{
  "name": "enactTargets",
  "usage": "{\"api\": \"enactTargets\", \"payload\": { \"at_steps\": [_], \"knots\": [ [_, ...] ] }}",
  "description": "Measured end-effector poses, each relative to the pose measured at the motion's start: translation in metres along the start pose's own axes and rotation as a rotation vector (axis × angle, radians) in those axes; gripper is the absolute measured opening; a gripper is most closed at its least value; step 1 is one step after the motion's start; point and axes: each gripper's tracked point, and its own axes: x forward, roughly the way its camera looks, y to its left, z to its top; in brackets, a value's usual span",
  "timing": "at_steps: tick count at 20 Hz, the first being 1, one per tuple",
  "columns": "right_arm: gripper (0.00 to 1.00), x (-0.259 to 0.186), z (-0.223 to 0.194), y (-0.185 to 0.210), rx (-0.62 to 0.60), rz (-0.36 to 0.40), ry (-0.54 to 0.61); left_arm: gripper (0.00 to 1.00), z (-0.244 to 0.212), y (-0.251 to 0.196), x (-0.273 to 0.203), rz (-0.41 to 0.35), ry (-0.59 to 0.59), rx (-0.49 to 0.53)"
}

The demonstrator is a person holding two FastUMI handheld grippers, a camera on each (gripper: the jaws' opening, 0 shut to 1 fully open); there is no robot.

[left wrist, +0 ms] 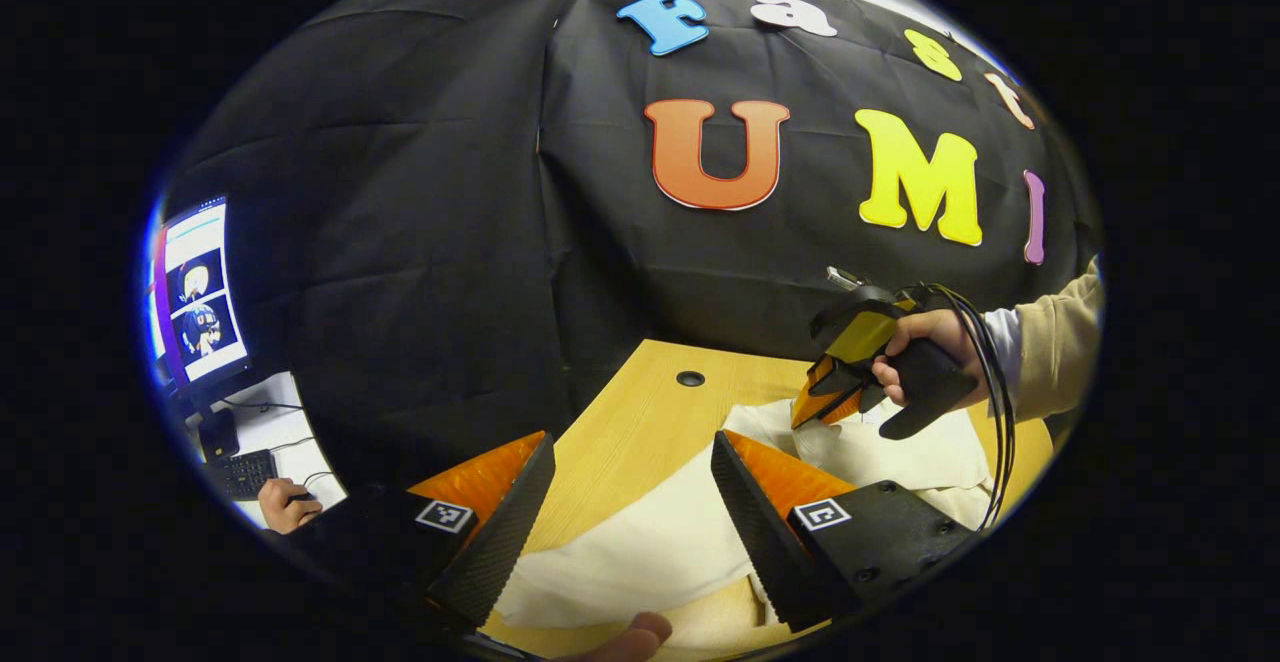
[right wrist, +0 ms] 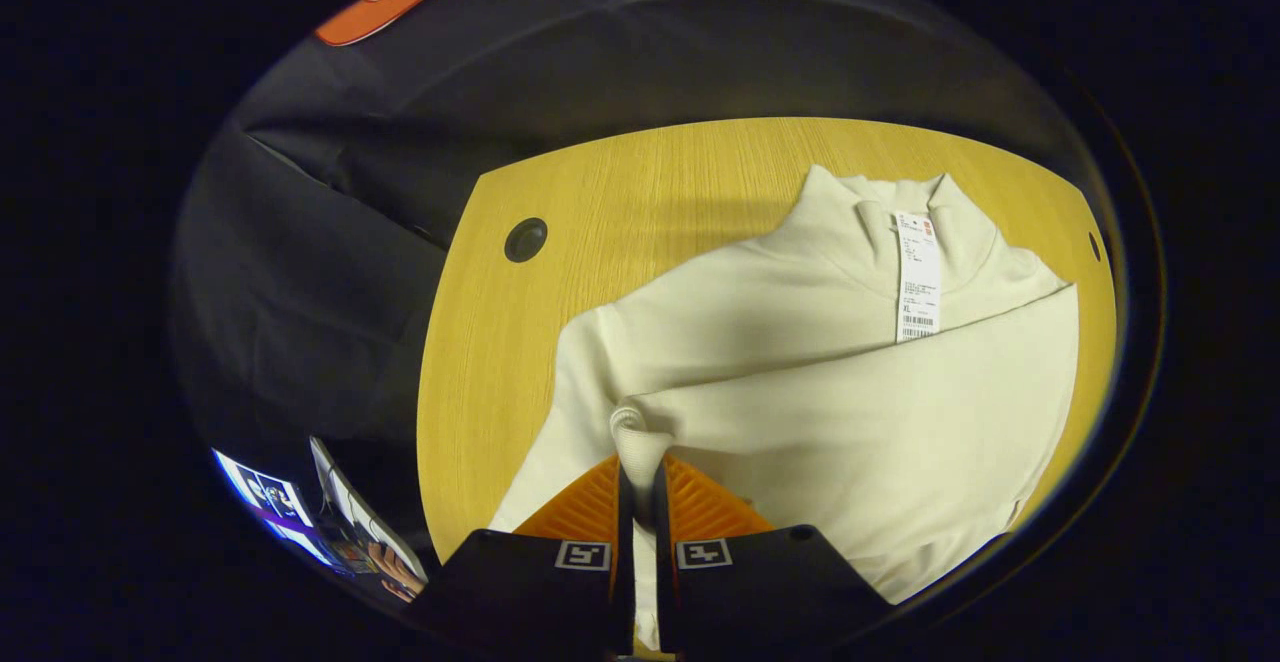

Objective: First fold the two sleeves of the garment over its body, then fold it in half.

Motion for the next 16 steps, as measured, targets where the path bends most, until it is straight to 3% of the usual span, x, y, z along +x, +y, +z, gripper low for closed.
{"api": "enactTargets", "payload": {
  "at_steps": [4, 7, 8, 10, 11, 13, 16],
  "knots": [
    [0.14, 0.007, -0.005, 0.011, 0.0, 0.028, 0.004, 1.0, -0.008, -0.002, -0.002, -0.007, 0.024, -0.009],
    [0.35, -0.006, -0.001, 0.023, 0.031, 0.079, -0.014, 1.0, -0.011, 0.003, -0.004, 0.01, 0.028, -0.015],
    [0.38, -0.007, -0.002, 0.024, 0.027, 0.08, -0.021, 1.0, -0.012, 0.004, -0.005, 0.016, 0.029, -0.015],
    [0.51, -0.021, 0.0, 0.029, 0.023, 0.109, -0.038, 1.0, -0.013, 0.01, -0.008, 0.036, 0.031, -0.013],
    [0.67, -0.027, 0.003, 0.026, 0.012, 0.1, -0.061, 1.0, -0.015, 0.013, -0.008, 0.047, 0.034, -0.011],
    [0.9, -0.052, 0.014, 0.015, 0.017, 0.083, -0.115, 1.0, -0.021, 0.022, -0.01, 0.072, 0.05, 0.005],
    [0.84, -0.089, 0.028, -0.002, -0.002, 0.085, -0.198, 1.0, -0.028, 0.035, -0.016, 0.12, 0.081, 0.021]
  ]
}}
